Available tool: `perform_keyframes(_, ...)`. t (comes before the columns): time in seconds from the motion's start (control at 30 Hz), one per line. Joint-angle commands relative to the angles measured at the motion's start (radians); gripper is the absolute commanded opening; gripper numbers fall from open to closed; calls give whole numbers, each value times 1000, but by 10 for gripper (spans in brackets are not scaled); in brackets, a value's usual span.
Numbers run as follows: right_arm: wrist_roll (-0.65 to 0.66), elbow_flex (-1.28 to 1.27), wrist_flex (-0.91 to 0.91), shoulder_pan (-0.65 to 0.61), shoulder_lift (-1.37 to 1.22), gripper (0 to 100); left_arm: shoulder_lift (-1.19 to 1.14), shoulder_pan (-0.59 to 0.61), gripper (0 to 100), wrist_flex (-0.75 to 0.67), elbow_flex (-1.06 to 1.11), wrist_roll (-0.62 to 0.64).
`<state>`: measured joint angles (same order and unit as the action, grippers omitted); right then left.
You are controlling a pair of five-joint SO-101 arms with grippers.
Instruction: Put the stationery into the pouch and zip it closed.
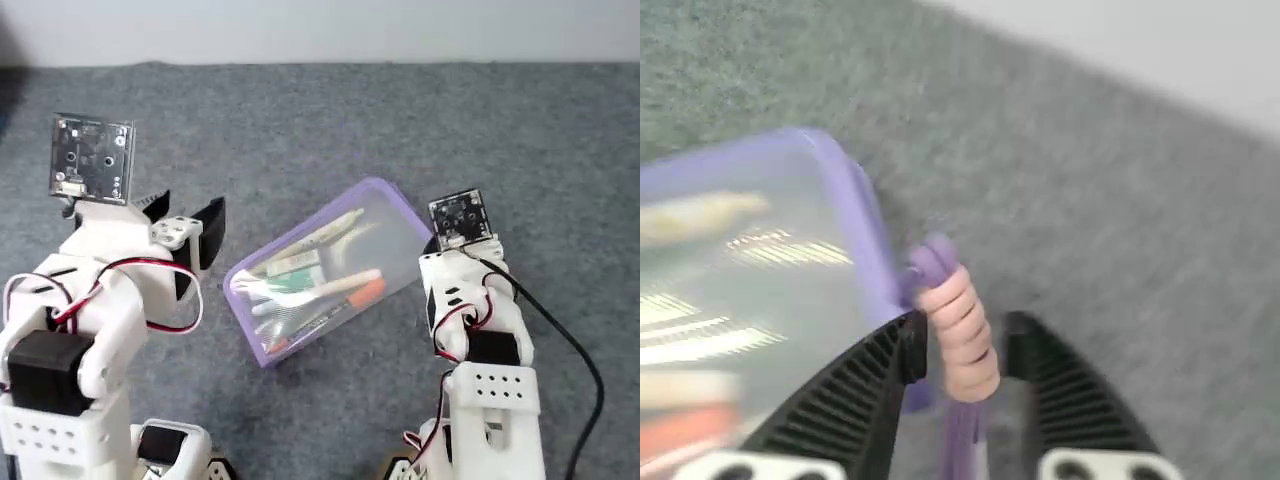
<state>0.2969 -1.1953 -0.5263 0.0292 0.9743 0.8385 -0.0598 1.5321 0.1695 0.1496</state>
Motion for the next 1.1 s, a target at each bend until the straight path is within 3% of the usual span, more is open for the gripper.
perform_keyframes(0.0,-155,124,-163,-21,-1,192,12,32,191,58,-28,5)
perform_keyframes(0.3,-399,354,-555,-22,10,61,12,63,188,149,76,6)
perform_keyframes(0.4,-413,419,-679,-22,10,7,14,64,173,172,84,14)
perform_keyframes(0.53,-413,440,-806,-22,67,6,14,60,2,176,85,98)
perform_keyframes(0.73,-408,417,-921,-22,369,8,83,55,10,175,85,183)
perform_keyframes(0.87,-405,310,-929,-22,558,8,226,28,10,103,128,187)
perform_keyframes(1.07,-404,189,-929,-22,751,8,485,31,12,-95,406,183)
